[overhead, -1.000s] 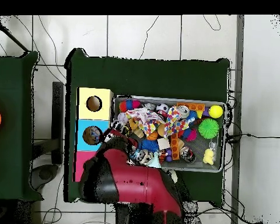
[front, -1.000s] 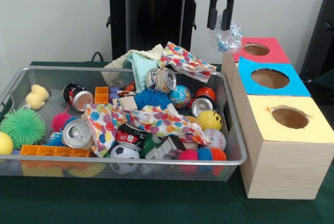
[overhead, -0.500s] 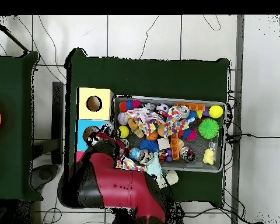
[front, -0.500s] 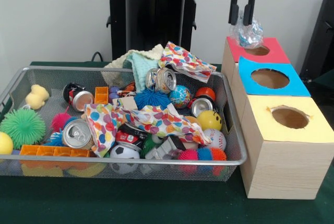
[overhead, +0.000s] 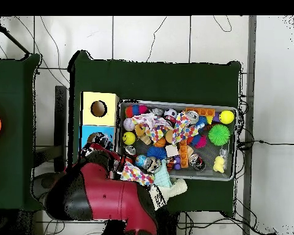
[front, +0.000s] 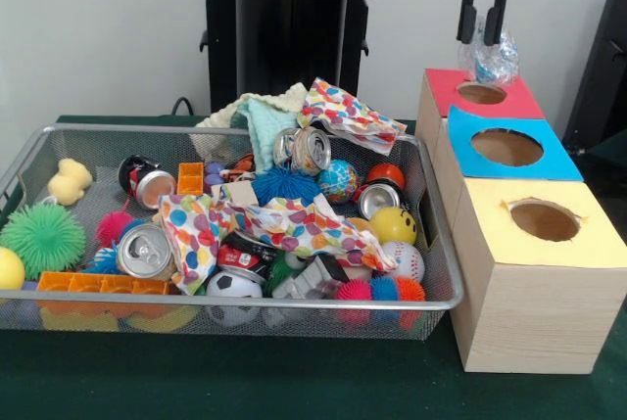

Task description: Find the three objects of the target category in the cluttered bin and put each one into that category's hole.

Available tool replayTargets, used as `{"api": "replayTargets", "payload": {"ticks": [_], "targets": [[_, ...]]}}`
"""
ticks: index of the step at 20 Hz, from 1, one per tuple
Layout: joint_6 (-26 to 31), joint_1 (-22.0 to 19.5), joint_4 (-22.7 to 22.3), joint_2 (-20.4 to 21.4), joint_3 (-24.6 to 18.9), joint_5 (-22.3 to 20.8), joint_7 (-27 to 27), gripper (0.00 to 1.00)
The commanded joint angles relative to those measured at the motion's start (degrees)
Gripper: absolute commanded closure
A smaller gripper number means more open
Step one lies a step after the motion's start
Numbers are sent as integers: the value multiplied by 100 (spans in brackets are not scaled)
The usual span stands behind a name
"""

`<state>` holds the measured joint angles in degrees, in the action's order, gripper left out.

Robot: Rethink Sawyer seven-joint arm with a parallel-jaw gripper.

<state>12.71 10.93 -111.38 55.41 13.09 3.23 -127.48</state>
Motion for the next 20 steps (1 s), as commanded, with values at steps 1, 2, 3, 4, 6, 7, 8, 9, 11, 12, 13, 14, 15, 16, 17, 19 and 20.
{"api": "replayTargets", "payload": {"ticks": [1, 2, 3, 4, 6, 7, 8, 9, 11, 12, 13, 14, 15, 16, 17, 19, 20], "targets": [[307, 123, 196, -601, 104, 419, -1306, 100], [231, 123, 186, -648, 96, 457, -1275, 100], [184, 124, 195, -691, 93, 484, -1261, 100], [137, 112, 200, -729, 79, 512, -1230, 100], [32, 54, 212, -811, 17, 574, -1174, 100], [-13, 13, 219, -851, -15, 592, -1142, 100], [-50, -16, 219, -878, -53, 613, -1124, 100], [-88, -46, 219, -904, -91, 634, -1107, 100], [-140, -50, 223, -929, -100, 671, -1094, 100], [-181, -59, 227, -957, -110, 680, -1083, 100], [-229, -83, 237, -1001, -137, 686, -1067, 100], [-294, -99, 234, -1039, -155, 688, -1055, 100], [-364, -115, 236, -1089, -174, 698, -1056, 100], [-414, -123, 227, -1117, -194, 710, -1059, 100], [-433, -114, 242, -1137, -193, 721, -1058, 100], [-418, -27, 315, -1205, -135, 775, -1090, 100], [-402, -4, 321, -1208, -139, 806, -1101, 100]]}}
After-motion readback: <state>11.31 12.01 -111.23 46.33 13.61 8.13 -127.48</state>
